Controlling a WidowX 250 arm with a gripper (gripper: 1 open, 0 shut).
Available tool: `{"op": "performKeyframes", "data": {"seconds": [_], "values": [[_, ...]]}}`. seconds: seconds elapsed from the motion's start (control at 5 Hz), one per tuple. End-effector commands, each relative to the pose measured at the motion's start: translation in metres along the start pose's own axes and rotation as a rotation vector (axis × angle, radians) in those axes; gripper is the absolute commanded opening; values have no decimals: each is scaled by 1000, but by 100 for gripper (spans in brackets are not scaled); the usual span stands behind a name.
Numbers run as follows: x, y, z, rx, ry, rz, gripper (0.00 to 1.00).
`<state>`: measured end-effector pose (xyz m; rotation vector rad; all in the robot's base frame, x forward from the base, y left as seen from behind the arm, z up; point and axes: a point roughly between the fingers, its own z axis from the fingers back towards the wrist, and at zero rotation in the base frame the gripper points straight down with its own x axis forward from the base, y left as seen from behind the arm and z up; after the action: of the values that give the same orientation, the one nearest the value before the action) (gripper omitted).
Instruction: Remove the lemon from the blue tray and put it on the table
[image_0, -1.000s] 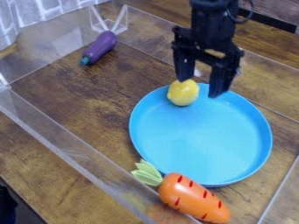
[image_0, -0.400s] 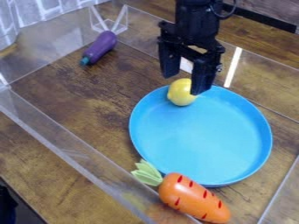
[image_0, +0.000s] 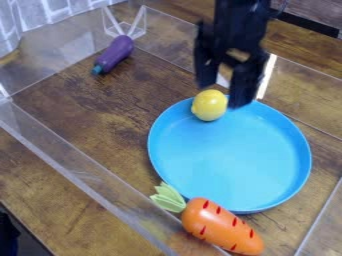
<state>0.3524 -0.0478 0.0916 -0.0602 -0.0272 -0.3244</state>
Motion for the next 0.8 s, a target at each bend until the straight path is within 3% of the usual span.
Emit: {"op": "performKeyframes", "data": {"seconds": [0.0,0.2,0.6], "values": [[-16,15,21,34,-80,118,100],[-10,28,12,44,-104,165,100],[-9,24,-15,56,-98,162,100]]}}
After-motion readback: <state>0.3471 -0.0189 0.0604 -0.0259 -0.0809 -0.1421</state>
